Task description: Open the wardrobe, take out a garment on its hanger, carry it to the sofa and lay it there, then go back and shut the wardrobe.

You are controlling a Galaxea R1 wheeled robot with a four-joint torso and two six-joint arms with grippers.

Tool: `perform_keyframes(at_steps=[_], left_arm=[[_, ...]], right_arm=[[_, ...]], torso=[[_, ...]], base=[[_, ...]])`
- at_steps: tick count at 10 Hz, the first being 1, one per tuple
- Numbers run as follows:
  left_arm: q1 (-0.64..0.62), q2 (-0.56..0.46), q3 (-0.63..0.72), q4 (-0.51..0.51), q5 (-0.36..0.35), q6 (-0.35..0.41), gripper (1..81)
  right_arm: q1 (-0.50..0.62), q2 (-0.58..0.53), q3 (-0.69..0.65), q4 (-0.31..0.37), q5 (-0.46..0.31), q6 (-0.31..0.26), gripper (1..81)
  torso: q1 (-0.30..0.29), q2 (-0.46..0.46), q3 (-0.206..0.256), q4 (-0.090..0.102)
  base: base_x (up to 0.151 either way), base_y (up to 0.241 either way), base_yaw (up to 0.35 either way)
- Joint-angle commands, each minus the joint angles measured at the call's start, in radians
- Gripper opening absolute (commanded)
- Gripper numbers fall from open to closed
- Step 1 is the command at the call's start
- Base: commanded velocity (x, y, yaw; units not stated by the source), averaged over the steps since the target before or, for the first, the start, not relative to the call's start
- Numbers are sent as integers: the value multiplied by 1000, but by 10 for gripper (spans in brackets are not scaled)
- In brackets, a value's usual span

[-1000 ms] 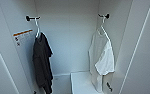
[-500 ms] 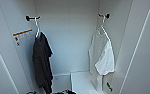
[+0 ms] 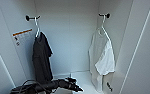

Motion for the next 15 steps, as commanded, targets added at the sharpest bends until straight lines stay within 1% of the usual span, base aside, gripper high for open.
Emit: perform_keyframes(at_steps=[1, 2, 3, 4, 5, 6, 7, 8, 10, 11, 12, 13, 14, 15], left_arm=[[-258, 3, 39, -36, 59, -66, 811], [-298, 13, 39, -36, 70, -86, 811], [-332, 23, 45, -36, 76, -104, 811], [-372, 36, 54, -34, 79, -119, 811], [-407, 49, 54, -36, 92, -132, 811], [-450, 58, 54, -34, 111, -162, 811], [-487, 67, 54, -34, 113, -185, 811], [-519, 78, 54, -34, 117, -197, 811], [-570, 89, 56, -36, 117, -234, 811], [-594, 90, 62, -36, 113, -251, 811], [-625, 96, 60, -36, 111, -273, 811], [-657, 101, 60, -36, 109, -292, 811], [-694, 104, 59, -34, 105, -329, 811], [-721, 104, 56, -34, 91, -354, 811]], right_arm=[[39, 2, 8, 1, -52, 2, 811], [39, 4, 8, 1, -52, 2, 811], [39, 4, 8, 1, -52, 2, 811], [39, 5, 8, 1, -52, 2, 811], [38, 7, 9, 1, -52, 2, 811], [39, 7, 8, 1, -52, 2, 811], [39, 7, 8, 1, -52, 2, 811], [40, 7, 8, 1, -50, 2, 811], [39, 7, 5, 1, -50, 2, 811], [37, 7, 3, 0, -51, 2, 811], [37, 7, 3, 0, -52, 2, 811], [36, 7, 3, 0, -52, 2, 811], [36, 7, 3, 1, -52, 2, 811], [37, 7, 3, 3, -52, 2, 811]], torso=[[0, 0, 0, 0], [0, 0, 0, 0], [0, 0, -34, 0], [0, 0, -80, 0], [0, 0, -16, 0], [0, 0, -37, 0], [1, 1, -48, 0], [1, 1, -56, -29], [1, 1, -57, -113], [1, 1, -57, -139], [1, 2, -57, -113], [1, 2, -57, -110], [1, 2, -57, -129], [1, 2, -58, -134]], base=[[0, 0, 0], [0, 0, 0], [0, 0, 0], [0, 0, 0], [0, 0, 0], [0, 0, 0], [0, 0, 0], [0, 0, 0], [0, 0, 0], [0, 0, 0], [0, 0, 0], [0, 0, 0], [0, 0, 0], [0, 0, 0]])
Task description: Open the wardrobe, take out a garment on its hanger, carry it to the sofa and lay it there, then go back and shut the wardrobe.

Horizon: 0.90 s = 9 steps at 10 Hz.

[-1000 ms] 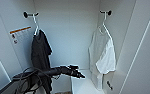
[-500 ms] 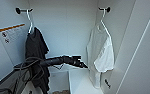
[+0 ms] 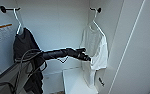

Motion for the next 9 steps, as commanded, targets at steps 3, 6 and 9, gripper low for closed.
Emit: perform_keyframes(at_steps=[3, 6, 9], left_arm=[[-316, -5, -13, -17, -81, -152, 811], [-351, -5, -13, -17, -124, -211, 811], [-357, -62, 0, -17, -186, -284, 811]], right_arm=[[34, 4, 3, 5, -54, 2, 811], [34, 10, 3, 3, -54, 2, 811], [40, 15, 3, 1, -56, 2, 811]], torso=[[0, 0, 0, 0], [0, 0, 0, 0], [0, 0, 0, 0]], base=[[0, 0, 0], [0, 0, 0], [0, 0, 0]])
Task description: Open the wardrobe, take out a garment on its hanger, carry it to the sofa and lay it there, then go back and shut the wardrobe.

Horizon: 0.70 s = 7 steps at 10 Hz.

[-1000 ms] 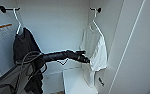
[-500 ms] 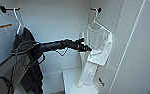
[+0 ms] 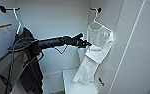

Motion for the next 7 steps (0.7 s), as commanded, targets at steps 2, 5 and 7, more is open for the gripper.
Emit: perform_keyframes(at_steps=[2, 5, 7], left_arm=[[-196, -85, 73, -11, -151, -155, 811], [-198, -102, 87, -11, -211, -205, 811], [-221, -96, 85, -11, -250, -237, 811]], right_arm=[[39, 6, 5, 0, -56, 1, 811], [40, 14, 5, -2, -56, 1, 811], [39, 14, 3, 0, -56, 1, 811]], torso=[[0, 0, 0, 0], [0, 0, 0, 0], [0, 0, 0, 0]], base=[[0, 0, 0], [0, 0, 0], [0, 0, 0]])
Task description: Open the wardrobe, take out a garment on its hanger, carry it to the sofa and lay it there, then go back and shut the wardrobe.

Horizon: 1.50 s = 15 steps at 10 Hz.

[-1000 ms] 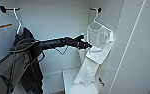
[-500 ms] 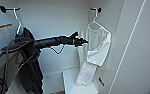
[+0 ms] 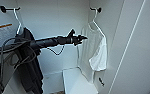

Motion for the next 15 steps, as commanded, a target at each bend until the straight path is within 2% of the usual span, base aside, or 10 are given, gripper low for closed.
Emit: perform_keyframes(at_steps=[1, 7, 10, 11, 12, 13, 15], left_arm=[[-234, 10, -8, -7, -32, -19, 811], [-357, 39, -50, -7, -44, -96, 811], [-400, 137, -135, -8, -44, -116, 811], [-411, 163, -163, -8, -42, -125, 811], [-418, 188, -189, -10, -42, -127, 811], [-427, 209, -198, -8, -42, -127, 811], [-431, 241, -232, -7, -41, -127, 811]], right_arm=[[35, 3, 1, 0, -56, 1, 811], [27, 15, -2, -2, -56, 1, 811], [15, 15, -2, 1, -55, 1, 811], [13, 15, -2, 3, -54, 1, 811], [12, 16, -2, 3, -54, 2, 811], [12, 16, -1, 3, -53, 2, 811], [10, 18, 2, 1, -53, 2, 811]], torso=[[0, 0, 0, 0], [0, 0, 0, 0], [0, 0, 0, 0], [0, 0, -28, 0], [0, 0, -94, 0], [0, 0, -8, 0], [-1, 0, -45, 0]], base=[[0, 0, 0], [0, 0, 0], [0, 0, 0], [0, 0, 0], [0, 0, 0], [0, 0, 0], [0, 0, 0]])
